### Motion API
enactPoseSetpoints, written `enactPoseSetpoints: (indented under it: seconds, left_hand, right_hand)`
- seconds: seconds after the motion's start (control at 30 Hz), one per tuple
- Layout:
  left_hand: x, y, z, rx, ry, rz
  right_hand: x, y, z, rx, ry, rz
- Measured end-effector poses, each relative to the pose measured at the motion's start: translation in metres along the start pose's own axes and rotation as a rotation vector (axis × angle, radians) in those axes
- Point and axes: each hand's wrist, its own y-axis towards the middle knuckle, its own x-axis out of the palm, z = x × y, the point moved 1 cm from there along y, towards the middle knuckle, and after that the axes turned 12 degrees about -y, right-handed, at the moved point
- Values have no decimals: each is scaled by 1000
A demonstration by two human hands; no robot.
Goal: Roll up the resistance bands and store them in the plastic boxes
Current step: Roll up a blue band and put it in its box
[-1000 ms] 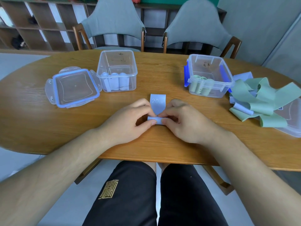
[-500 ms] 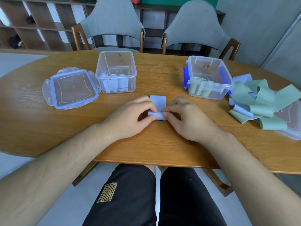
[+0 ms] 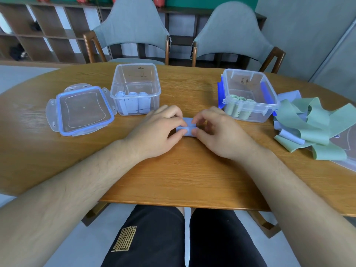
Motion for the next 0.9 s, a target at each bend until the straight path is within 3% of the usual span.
enactPoseSetpoints:
  seconds: [0.17,0.43,0.57,0.7,0.8,0.9]
  left_hand:
    - [4,17,-1,31,126,65]
    - [17,31,-17,-42,18,28]
    - [19,31,-21,-77,-106,80]
    - [17,25,-18,-204,-402,159]
    - [17,22,-15,-221,-574,124]
    - [18,20,-16,-195,-592,55]
  right_hand:
    - [5,15,7,-14,-110,-35]
    - [20,29,12,66,-100,23]
    - [23,25,12,175,161,8]
    - [16,26,10,268,459,36]
    - [17,26,3,290,611,-1]
    - [17,27,1,294,660,13]
